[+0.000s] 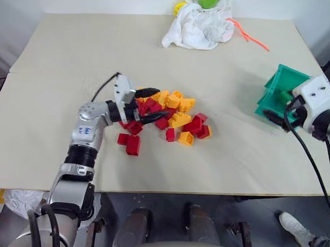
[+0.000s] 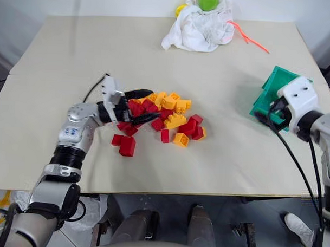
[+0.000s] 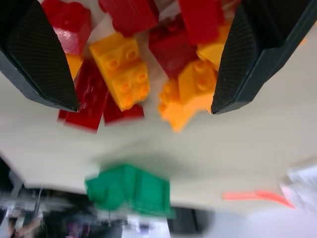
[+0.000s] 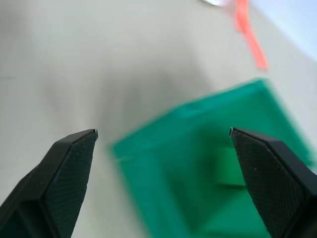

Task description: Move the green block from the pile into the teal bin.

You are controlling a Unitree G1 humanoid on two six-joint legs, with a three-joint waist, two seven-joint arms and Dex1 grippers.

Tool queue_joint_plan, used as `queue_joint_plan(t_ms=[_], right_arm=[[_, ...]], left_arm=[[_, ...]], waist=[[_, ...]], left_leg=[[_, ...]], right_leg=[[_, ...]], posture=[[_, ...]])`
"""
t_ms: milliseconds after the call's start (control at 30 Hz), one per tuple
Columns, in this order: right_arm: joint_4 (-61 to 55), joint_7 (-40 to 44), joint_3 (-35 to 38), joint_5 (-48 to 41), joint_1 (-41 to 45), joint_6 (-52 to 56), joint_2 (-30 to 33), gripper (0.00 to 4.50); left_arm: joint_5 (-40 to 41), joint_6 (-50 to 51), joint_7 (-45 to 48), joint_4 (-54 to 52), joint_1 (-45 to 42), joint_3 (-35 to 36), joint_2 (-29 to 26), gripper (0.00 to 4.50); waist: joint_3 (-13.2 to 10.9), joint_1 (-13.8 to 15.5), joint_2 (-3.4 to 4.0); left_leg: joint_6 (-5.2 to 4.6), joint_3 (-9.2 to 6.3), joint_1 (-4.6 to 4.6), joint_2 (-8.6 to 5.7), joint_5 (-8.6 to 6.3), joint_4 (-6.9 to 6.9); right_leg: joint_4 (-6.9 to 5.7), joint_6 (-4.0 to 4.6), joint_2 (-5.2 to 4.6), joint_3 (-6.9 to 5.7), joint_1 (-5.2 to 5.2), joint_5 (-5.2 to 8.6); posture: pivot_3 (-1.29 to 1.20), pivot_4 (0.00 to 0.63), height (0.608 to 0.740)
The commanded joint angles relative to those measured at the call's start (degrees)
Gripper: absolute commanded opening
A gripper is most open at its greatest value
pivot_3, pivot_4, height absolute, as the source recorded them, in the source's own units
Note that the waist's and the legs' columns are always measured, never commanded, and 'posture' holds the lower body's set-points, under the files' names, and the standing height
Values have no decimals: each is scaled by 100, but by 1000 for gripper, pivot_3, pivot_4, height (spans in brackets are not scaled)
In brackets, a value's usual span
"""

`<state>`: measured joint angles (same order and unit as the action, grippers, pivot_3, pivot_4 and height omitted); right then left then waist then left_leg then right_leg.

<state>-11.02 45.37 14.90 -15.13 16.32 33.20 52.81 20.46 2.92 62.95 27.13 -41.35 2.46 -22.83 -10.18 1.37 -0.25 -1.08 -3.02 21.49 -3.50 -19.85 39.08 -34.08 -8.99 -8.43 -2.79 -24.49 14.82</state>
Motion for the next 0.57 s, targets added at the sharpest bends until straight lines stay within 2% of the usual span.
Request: queue_joint_plan(t_ms=[33, 100, 233, 367, 500, 567], right_arm=[[-774, 284, 441, -585, -506, -31, -196, 4485], [-969, 465, 572, -835, -785, -220, -316, 4485], [-1166, 1064, 872, -1445, -1577, -659, -681, 4485], [-964, 1157, 891, -1478, -1684, -957, -706, 4485], [-771, 1320, 823, -1504, -1769, -1269, -737, 4485], [-725, 1276, 761, -1477, -1783, -1397, -815, 4485]], left_arm=[[557, 752, 319, -258, 120, 411, -389, 4500], [620, 993, 278, -277, 214, 533, -588, 4500], [730, 262, 1049, 21, 778, 1080, -1302, 4500], [656, -174, 1413, 713, 790, 1282, -1683, 4500], [550, -66, 1531, 1219, 677, 1268, -1894, 4500], [361, -375, 1544, 1492, 628, 1206, -1952, 4500]], waist=[[0, -7, 0], [0, -3, 0], [0, -23, 0], [-1, -8, 1], [-1, 21, 1], [-1, 18, 1]], left_leg=[[0, -2, -2, 1, 0, 0], [-1, 3, -3, -2, 0, 4], [1, 4, -13, 7, -1, 1], [-1, 10, -14, 5, -1, 6], [-3, 7, -29, 6, 1, 6], [-3, 6, -28, 6, 1, 6]], right_leg=[[-1, 0, 2, -1, 3, 0], [-1, 0, 1, 3, 6, -5], [0, 3, 8, 4, 10, -8], [0, 9, 8, 6, 12, -14], [-1, 10, 7, 5, 28, -17], [-1, 10, 8, 4, 28, -17]], posture=[[0, 150, 740], [0, 150, 740], [0, 150, 740], [0, 150, 740], [0, 150, 740], [0, 150, 740]])
